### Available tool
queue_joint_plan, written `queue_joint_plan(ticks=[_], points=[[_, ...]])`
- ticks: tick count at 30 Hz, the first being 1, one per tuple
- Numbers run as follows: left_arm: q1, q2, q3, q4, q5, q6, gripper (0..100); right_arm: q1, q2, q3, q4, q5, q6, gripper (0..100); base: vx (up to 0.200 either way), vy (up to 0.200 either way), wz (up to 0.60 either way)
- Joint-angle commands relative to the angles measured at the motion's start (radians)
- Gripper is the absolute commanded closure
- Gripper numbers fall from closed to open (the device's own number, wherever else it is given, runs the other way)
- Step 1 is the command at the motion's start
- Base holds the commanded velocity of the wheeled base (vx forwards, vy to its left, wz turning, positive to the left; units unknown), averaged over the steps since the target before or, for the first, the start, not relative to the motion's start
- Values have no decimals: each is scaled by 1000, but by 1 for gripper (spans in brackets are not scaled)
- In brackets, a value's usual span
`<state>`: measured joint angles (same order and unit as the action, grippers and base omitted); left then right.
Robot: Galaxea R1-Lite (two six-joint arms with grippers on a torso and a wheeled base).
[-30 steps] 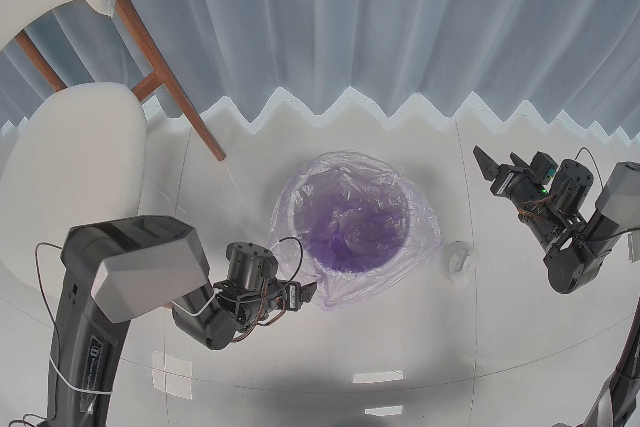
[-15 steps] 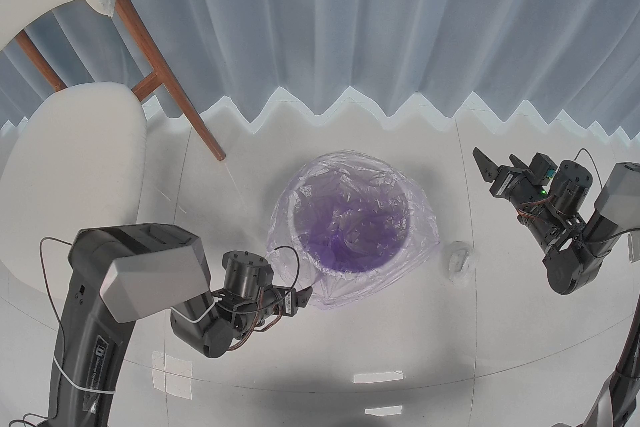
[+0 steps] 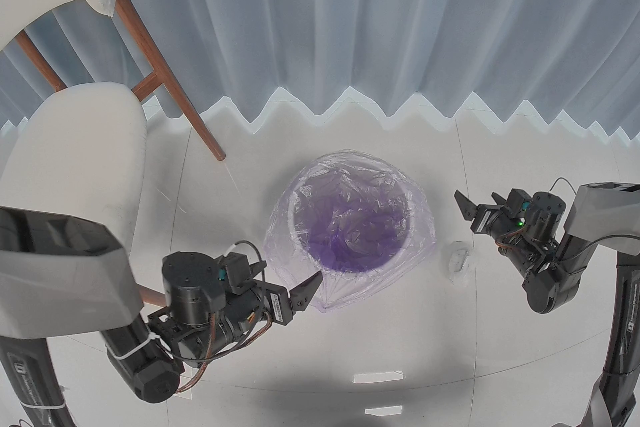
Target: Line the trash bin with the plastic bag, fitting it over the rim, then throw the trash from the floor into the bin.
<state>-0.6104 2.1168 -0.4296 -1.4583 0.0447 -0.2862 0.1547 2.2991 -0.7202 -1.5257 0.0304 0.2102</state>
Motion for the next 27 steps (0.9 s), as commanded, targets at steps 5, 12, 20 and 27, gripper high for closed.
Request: queue_joint_plan(ticks=[5,12,20,27], points=[[-89,-475,-192,36,-34,-48,0,16,71,12,-25,-1,5,0,0,0,0],[66,-784,-255,345,-200,-45,0,-40,8,64,128,3,3,0,0,0,0],[297,-1011,-285,647,-387,-50,0,-46,49,-27,257,-3,-45,0,0,0,0],[446,-1020,-212,644,-517,-19,0,-43,5,13,236,2,-41,0,0,0,0]])
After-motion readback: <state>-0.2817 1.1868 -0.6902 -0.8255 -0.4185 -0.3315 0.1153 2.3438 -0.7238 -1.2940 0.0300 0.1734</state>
